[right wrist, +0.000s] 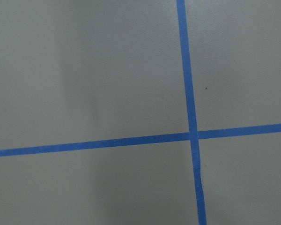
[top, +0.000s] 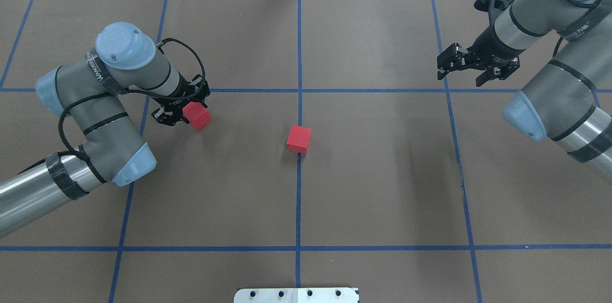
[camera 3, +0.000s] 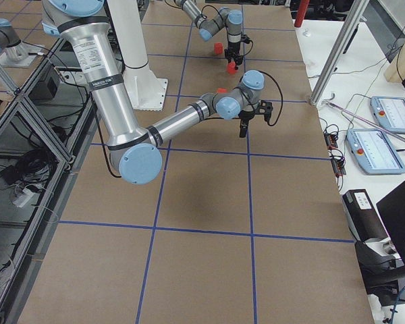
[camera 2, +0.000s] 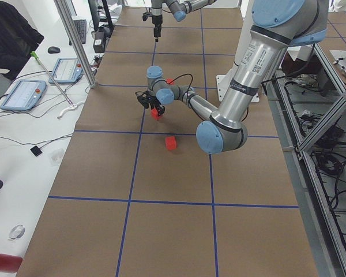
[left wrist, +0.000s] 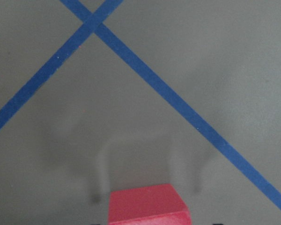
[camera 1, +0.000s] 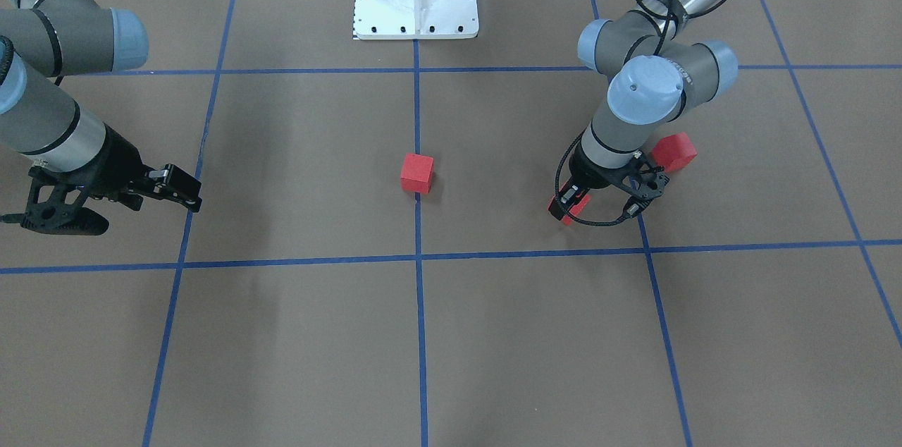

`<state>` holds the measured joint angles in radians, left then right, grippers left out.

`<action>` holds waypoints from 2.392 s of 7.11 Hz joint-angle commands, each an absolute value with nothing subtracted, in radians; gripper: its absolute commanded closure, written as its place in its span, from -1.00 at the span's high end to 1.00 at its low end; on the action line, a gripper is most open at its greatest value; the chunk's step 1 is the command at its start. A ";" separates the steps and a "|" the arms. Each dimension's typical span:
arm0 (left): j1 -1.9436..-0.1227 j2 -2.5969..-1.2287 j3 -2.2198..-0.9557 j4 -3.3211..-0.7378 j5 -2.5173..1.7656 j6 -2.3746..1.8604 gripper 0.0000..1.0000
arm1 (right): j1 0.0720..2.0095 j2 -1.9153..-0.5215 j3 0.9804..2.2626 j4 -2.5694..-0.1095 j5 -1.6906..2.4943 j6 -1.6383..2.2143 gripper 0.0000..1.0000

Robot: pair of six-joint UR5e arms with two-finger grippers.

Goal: Form red blocks into L shape at center
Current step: 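Carry the red cube with the left gripper beside the center cube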

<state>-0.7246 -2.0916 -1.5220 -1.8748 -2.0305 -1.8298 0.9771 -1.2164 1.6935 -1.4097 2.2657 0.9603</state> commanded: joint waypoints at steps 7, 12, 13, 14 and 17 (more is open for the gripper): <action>-0.641 -2.474 -1.407 -1.676 -2.014 -1.228 -1.00 | 1.002 -1.218 1.697 -1.410 2.269 0.960 0.98; -0.578 -2.592 -1.252 -1.672 -1.908 -1.172 -1.00 | 1.002 -1.223 1.700 -1.410 2.267 0.960 0.98; -0.571 -2.591 -1.247 -1.672 -1.896 -1.172 -1.00 | 1.002 -1.223 1.700 -1.410 2.267 0.960 0.99; -0.555 -2.588 -1.240 -1.672 -1.884 -1.172 -1.00 | 1.002 -1.224 1.700 -1.410 2.267 0.962 0.98; -0.537 -2.583 -1.223 -1.671 -1.871 -1.166 -1.00 | 1.000 -1.224 1.700 -1.410 2.267 0.963 0.99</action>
